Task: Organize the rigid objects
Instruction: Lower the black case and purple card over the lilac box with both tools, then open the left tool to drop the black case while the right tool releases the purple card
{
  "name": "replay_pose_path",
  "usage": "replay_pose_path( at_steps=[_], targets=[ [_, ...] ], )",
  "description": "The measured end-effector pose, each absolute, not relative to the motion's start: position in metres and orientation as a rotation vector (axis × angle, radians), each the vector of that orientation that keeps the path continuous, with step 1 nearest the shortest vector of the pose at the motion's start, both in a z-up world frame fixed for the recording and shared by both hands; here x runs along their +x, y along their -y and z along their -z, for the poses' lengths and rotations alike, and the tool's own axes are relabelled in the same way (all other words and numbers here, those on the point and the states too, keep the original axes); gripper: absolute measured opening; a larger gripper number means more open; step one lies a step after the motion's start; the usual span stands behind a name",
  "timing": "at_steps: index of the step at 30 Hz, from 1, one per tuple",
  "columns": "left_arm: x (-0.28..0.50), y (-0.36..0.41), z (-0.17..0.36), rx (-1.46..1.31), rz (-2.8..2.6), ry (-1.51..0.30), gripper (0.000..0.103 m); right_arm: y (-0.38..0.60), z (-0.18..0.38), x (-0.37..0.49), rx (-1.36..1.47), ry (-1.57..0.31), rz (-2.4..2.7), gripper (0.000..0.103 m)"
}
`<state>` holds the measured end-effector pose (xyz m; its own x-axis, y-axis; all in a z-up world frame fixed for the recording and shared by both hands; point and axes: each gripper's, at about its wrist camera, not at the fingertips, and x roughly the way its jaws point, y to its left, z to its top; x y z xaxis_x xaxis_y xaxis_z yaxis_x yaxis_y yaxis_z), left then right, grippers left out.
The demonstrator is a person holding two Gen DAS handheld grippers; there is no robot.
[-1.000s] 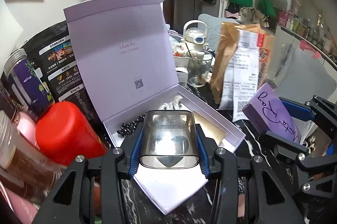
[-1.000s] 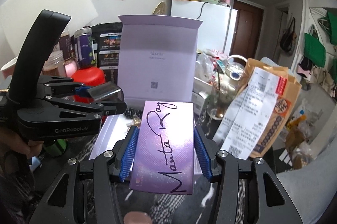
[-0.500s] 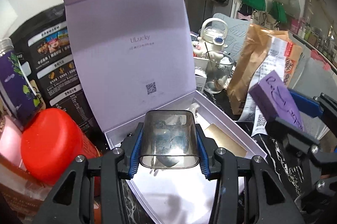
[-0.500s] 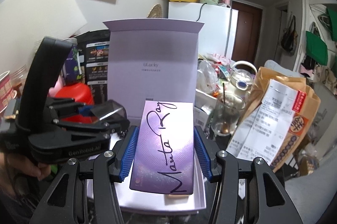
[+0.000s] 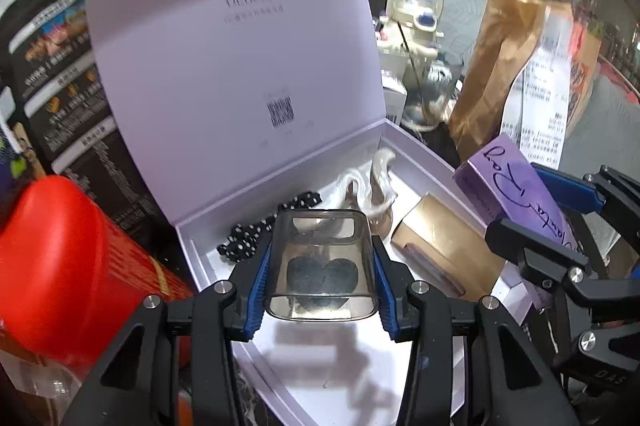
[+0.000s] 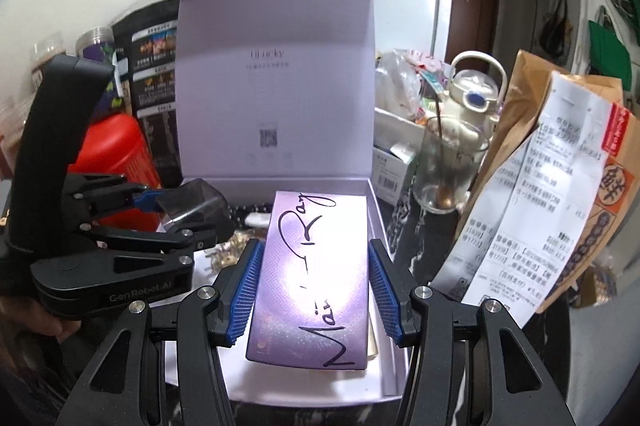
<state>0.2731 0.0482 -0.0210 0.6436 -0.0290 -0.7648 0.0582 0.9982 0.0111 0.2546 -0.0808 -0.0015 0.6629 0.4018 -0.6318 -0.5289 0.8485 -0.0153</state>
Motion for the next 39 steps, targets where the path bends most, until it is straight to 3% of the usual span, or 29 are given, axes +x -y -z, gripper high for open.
replay_pose_path(
  at_steps=[17,39],
  targets=[
    [0.293,-0.033,0.063,0.082,0.079,-1.007,0.044,0.079,0.047,0.283,-0.188,-0.844,-0.568,0.052],
    [0.291,-0.026,0.070,0.205,0.106,-1.068,0.044,0.073,0.063,0.284,-0.216,-0.880,-0.582,0.052]
  ],
)
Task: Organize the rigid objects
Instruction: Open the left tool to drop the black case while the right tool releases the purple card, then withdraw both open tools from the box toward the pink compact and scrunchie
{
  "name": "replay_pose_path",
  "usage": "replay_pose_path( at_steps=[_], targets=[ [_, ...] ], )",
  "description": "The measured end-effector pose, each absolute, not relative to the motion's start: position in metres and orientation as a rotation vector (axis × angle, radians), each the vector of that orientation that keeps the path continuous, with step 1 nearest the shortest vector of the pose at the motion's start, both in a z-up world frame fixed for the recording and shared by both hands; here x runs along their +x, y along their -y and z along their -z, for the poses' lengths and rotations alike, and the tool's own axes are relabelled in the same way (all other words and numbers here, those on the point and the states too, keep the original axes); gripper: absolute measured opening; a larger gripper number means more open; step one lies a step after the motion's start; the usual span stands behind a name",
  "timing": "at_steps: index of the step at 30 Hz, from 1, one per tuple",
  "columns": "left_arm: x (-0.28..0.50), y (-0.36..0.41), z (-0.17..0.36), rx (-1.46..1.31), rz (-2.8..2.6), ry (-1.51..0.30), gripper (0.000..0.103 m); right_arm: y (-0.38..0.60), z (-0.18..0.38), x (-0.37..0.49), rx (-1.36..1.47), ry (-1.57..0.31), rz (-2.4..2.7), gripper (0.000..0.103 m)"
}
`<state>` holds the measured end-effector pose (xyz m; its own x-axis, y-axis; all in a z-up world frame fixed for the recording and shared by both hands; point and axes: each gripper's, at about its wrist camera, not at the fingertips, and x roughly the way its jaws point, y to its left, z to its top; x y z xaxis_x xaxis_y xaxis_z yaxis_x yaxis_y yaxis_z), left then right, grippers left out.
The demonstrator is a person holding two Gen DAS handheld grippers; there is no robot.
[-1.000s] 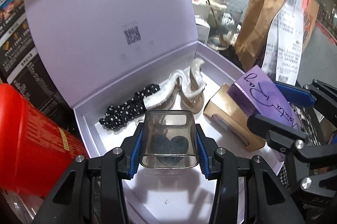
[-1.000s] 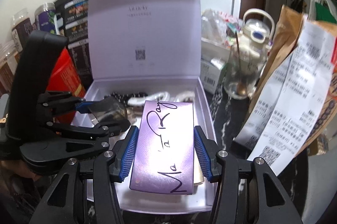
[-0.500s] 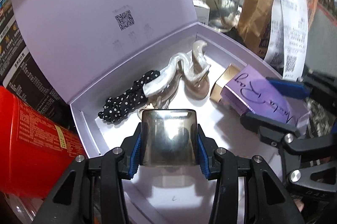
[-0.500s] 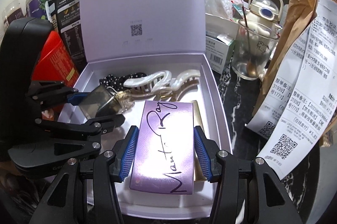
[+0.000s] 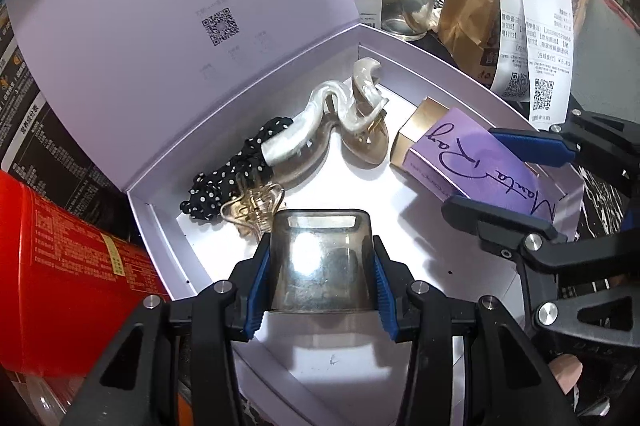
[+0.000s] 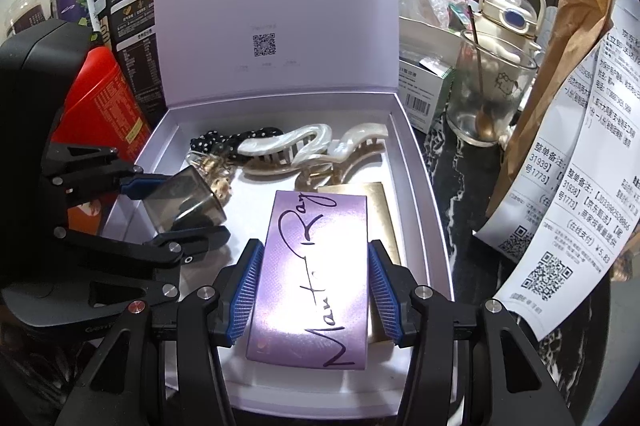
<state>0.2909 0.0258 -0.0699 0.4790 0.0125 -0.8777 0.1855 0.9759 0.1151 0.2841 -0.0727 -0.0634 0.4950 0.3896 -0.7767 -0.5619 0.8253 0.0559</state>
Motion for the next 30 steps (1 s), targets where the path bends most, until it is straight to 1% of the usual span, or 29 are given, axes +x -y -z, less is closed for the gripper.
replay_pose_path(
  at_steps=[11,12,13,14,21,25,30],
  targets=[
    [0.297,-0.026,0.071,0.188,0.105,-1.079,0.044,0.072,0.065,0.285,-0.220,-0.886,-0.581,0.053],
    [0.297,-0.027,0.070,0.184,0.108,-1.080,0.044,0.072,0.065,0.286,-0.220,-0.887,-0.577,0.054],
    [0.296,-0.028,0.070,0.184,0.112,-1.080,0.044,0.073,0.066,0.286,-0.218,-0.891,-0.573,0.060],
    [0.297,-0.028,0.069,0.180,0.116,-1.082,0.044,0.073,0.066,0.287,-0.213,-0.895,-0.571,0.064],
    [0.300,-0.033,0.064,0.143,0.096,-1.082,0.045,0.081,0.061,0.288,-0.198,-0.899,-0.538,0.066],
    [0.295,-0.036,0.053,0.139,0.089,-1.047,0.045,0.085,0.052,0.286,-0.198,-0.875,-0.530,0.071],
    [0.289,-0.036,0.041,0.137,0.094,-1.019,0.045,0.087,0.042,0.282,-0.198,-0.848,-0.514,0.071]
  ],
)
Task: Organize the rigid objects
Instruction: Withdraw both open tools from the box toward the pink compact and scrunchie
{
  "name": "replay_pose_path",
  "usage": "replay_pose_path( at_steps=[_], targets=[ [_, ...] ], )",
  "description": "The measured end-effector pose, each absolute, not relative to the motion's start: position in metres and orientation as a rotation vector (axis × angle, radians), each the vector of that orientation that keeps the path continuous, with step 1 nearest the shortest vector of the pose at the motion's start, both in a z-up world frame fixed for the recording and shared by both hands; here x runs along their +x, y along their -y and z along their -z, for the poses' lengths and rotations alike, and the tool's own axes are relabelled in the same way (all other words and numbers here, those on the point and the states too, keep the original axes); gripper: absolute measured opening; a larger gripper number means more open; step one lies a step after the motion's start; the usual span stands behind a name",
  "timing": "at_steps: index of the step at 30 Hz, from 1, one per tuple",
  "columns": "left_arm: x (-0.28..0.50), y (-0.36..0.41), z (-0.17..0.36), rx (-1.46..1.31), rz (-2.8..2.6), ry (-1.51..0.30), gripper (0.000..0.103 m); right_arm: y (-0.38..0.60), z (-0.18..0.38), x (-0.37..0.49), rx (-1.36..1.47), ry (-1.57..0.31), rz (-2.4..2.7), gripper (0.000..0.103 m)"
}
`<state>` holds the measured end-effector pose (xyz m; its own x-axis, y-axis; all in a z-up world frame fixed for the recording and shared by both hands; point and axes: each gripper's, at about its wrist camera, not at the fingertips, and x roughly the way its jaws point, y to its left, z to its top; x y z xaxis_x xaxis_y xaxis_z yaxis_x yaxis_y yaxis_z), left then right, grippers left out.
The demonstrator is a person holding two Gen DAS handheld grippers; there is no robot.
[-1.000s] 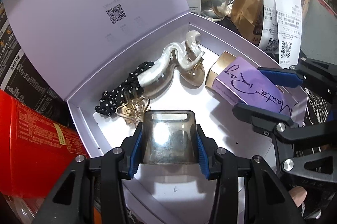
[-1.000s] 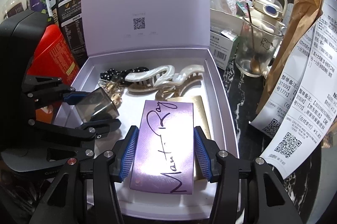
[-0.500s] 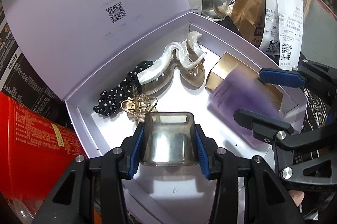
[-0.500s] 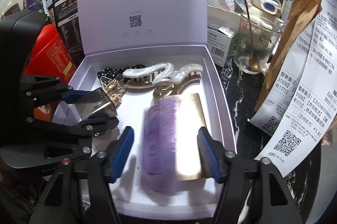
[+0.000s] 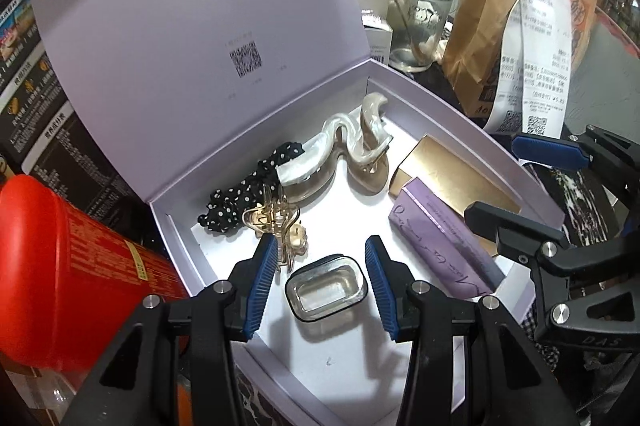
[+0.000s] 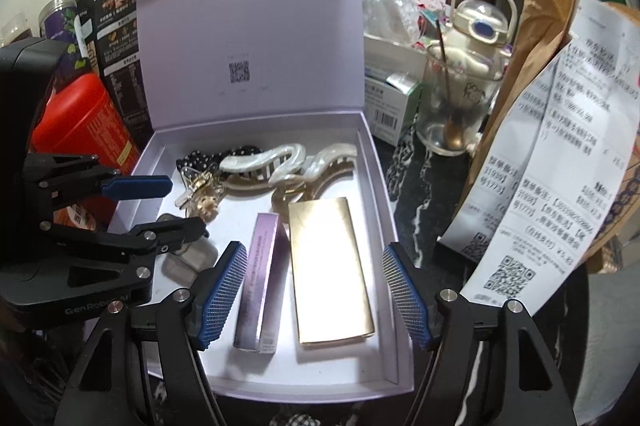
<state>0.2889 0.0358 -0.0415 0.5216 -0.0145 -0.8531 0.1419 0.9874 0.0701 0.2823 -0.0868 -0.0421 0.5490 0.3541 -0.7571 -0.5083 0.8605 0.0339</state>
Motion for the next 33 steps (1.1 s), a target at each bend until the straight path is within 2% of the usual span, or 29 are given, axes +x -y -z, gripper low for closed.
replay_pose_path(
  at_steps=[4,15,32,33],
  targets=[
    [0.278,-0.038,0.028,0.140,0.094,-0.985,0.045,0.089,0.034,0.278,-0.200,-0.827,-0.497,0.075],
    [0.258,-0.040,-0.006,0.131,0.051,-0.891,0.045,0.101,0.019,0.261,-0.205,-0.800,-0.458,0.075],
    [0.206,-0.020,-0.060,0.133,0.068,-0.735,0.045,0.125,-0.028,0.209,-0.199,-0.660,-0.418,0.078],
    [0.204,-0.019,-0.062,0.132,0.068,-0.733,0.049,0.126,-0.031,0.205,-0.198,-0.654,-0.416,0.078]
  ],
)
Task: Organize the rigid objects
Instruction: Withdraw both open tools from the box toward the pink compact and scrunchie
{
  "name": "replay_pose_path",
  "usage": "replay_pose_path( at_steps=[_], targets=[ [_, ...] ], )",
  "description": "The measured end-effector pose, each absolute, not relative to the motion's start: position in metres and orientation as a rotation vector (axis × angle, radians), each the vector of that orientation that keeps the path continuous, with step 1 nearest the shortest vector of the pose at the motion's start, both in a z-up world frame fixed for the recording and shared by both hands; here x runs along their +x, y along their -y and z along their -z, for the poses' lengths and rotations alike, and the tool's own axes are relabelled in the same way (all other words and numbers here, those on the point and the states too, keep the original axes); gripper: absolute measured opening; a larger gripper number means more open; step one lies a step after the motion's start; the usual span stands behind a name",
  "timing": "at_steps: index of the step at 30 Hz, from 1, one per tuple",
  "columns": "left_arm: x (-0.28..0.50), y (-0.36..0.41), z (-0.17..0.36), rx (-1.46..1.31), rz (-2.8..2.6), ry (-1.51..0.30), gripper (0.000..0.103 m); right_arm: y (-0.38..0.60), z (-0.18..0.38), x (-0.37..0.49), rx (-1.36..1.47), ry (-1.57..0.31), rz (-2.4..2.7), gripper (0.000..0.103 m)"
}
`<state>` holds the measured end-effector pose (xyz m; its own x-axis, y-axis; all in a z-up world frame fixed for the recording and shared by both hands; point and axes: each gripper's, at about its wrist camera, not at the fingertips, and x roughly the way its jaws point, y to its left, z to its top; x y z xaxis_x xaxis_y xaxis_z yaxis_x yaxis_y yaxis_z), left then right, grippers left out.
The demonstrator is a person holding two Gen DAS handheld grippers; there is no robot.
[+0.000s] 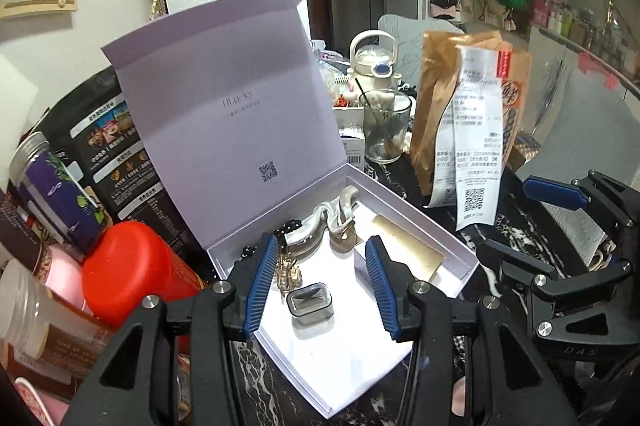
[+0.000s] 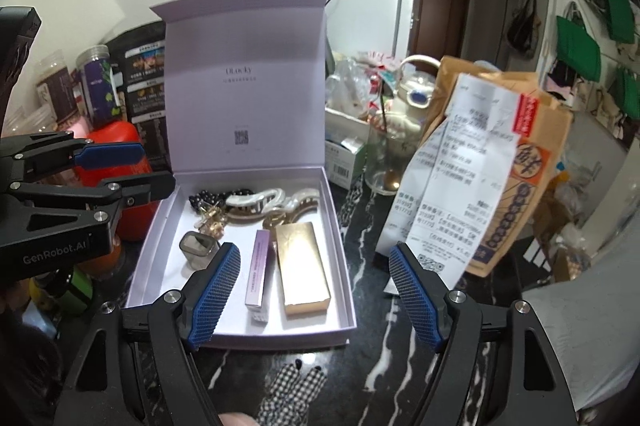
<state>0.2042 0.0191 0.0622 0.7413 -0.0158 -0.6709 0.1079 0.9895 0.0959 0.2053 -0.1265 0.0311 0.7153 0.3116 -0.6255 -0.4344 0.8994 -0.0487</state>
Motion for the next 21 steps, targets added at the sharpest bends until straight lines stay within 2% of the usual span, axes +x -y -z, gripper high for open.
replay_pose_path(
  at_steps=[3,10,18,21],
  targets=[
    [0.193,-0.016,-0.068,0.128,0.072,-0.711,0.086,0.131,-0.038,0.196,-0.199,-0.641,-0.406,0.078],
    [0.168,-0.009,-0.080,0.127,0.080,-0.676,0.088,0.144,-0.049,0.169,-0.196,-0.607,-0.398,0.080],
    [0.143,0.004,-0.080,0.131,0.151,-0.670,0.088,0.158,-0.055,0.140,-0.196,-0.573,-0.391,0.089],
    [0.136,0.008,-0.077,0.130,0.158,-0.673,0.088,0.164,-0.055,0.129,-0.191,-0.566,-0.385,0.089]
  ],
)
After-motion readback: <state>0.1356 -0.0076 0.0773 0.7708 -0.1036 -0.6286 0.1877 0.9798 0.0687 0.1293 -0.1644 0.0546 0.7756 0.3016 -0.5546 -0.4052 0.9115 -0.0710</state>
